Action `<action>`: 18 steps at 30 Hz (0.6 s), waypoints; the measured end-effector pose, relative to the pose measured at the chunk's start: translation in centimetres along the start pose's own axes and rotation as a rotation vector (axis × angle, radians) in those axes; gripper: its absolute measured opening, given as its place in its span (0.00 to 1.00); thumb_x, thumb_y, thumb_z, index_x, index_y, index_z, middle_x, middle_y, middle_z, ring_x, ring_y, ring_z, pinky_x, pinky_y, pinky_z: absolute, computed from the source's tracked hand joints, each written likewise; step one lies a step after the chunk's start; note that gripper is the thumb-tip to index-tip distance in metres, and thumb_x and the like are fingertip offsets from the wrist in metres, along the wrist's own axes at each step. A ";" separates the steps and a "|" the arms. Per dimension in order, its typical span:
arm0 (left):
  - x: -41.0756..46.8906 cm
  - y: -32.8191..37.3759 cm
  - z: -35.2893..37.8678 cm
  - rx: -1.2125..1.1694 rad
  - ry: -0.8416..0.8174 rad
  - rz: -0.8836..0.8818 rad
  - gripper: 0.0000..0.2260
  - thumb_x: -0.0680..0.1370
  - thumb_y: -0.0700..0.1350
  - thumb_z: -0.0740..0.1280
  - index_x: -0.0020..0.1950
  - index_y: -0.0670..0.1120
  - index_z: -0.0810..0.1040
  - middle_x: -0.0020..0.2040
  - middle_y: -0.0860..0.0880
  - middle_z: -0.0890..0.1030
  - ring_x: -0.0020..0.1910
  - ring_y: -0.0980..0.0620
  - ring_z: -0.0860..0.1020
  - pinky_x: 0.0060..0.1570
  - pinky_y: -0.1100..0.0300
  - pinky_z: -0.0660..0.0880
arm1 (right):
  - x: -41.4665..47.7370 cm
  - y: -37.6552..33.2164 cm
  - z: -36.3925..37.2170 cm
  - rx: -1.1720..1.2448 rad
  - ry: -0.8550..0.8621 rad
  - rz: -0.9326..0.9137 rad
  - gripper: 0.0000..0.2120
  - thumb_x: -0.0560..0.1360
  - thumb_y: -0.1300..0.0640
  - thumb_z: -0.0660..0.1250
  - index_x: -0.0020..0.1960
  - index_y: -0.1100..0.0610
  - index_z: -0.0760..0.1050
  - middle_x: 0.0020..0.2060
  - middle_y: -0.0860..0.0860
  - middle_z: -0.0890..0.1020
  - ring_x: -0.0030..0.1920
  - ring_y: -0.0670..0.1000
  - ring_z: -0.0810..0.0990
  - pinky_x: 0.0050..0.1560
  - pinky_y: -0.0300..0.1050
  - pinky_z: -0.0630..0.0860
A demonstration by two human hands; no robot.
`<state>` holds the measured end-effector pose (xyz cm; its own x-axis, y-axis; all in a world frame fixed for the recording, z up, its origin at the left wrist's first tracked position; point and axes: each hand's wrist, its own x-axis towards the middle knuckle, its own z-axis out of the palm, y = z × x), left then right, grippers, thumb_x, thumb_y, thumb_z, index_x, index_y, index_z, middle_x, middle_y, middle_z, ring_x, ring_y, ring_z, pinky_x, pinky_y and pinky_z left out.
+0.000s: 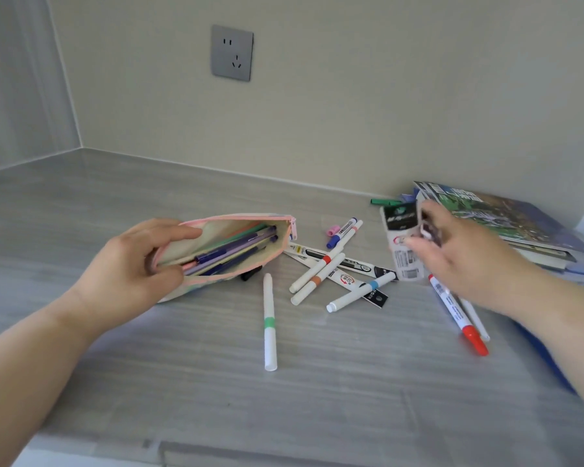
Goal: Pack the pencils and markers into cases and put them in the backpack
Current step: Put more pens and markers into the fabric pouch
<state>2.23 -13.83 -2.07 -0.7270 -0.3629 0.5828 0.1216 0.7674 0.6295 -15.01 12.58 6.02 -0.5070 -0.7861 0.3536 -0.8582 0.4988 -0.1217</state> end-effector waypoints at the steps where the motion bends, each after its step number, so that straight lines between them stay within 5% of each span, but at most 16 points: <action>1: 0.0 0.1 -0.1 -0.037 0.024 -0.027 0.21 0.54 0.54 0.57 0.39 0.79 0.70 0.46 0.81 0.72 0.46 0.82 0.68 0.46 0.87 0.60 | 0.0 -0.4 -0.6 0.080 0.064 -0.009 0.08 0.78 0.57 0.59 0.56 0.57 0.67 0.40 0.56 0.82 0.43 0.59 0.78 0.42 0.48 0.69; 5: 0.0 0.3 -0.6 -0.134 0.075 -0.099 0.21 0.50 0.53 0.58 0.37 0.75 0.74 0.41 0.74 0.78 0.43 0.79 0.72 0.41 0.85 0.64 | 0.9 -2.8 -1.9 0.456 0.361 -0.063 0.03 0.70 0.54 0.58 0.43 0.51 0.70 0.29 0.28 0.79 0.36 0.29 0.77 0.37 0.20 0.68; 8: -0.1 0.3 -0.7 -0.150 0.065 -0.124 0.20 0.50 0.53 0.58 0.36 0.75 0.75 0.40 0.77 0.76 0.41 0.78 0.73 0.39 0.84 0.66 | 3.0 -4.9 -0.5 0.801 0.427 -0.065 0.07 0.74 0.56 0.60 0.39 0.47 0.72 0.31 0.36 0.82 0.38 0.32 0.79 0.40 0.22 0.73; 10: -0.1 0.2 -0.8 -0.184 0.074 -0.141 0.19 0.51 0.53 0.58 0.35 0.71 0.77 0.40 0.69 0.80 0.41 0.77 0.73 0.39 0.83 0.66 | 4.6 -6.9 1.6 0.868 0.409 -0.049 0.06 0.77 0.59 0.59 0.44 0.50 0.72 0.35 0.39 0.79 0.37 0.31 0.78 0.39 0.21 0.72; 12: -0.1 0.1 -0.8 -0.199 0.076 -0.143 0.19 0.51 0.53 0.58 0.36 0.68 0.77 0.41 0.66 0.80 0.41 0.76 0.74 0.40 0.83 0.67 | 5.8 -9.2 4.0 0.813 0.352 -0.084 0.07 0.77 0.60 0.59 0.54 0.58 0.72 0.40 0.40 0.77 0.39 0.32 0.76 0.42 0.23 0.71; 14: -0.1 0.0 -0.8 -0.203 0.073 -0.146 0.20 0.51 0.53 0.58 0.38 0.67 0.77 0.41 0.67 0.79 0.41 0.76 0.74 0.40 0.83 0.67 | 6.6 -10.6 5.7 0.693 0.245 -0.183 0.11 0.78 0.60 0.57 0.58 0.63 0.68 0.43 0.51 0.81 0.44 0.47 0.80 0.48 0.38 0.74; 16: 0.0 -0.1 -0.9 -0.208 0.067 -0.148 0.21 0.51 0.53 0.57 0.41 0.65 0.76 0.44 0.66 0.78 0.42 0.76 0.74 0.40 0.83 0.67 | 7.3 -11.5 6.7 0.411 0.067 -0.273 0.13 0.79 0.60 0.54 0.61 0.62 0.64 0.47 0.63 0.81 0.48 0.62 0.79 0.45 0.51 0.73; 18: 0.1 -0.2 -1.0 -0.202 0.051 -0.134 0.21 0.51 0.52 0.57 0.39 0.68 0.78 0.41 0.69 0.80 0.43 0.76 0.74 0.41 0.83 0.67 | 8.2 -11.4 7.7 0.061 -0.070 -0.356 0.12 0.78 0.61 0.53 0.62 0.59 0.63 0.50 0.62 0.79 0.47 0.63 0.77 0.40 0.50 0.67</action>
<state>2.80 -14.49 -1.64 -0.7112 -0.4847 0.5092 0.1629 0.5910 0.7901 -9.97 -2.35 3.13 -0.1786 -0.9306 0.3196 -0.9839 0.1687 -0.0584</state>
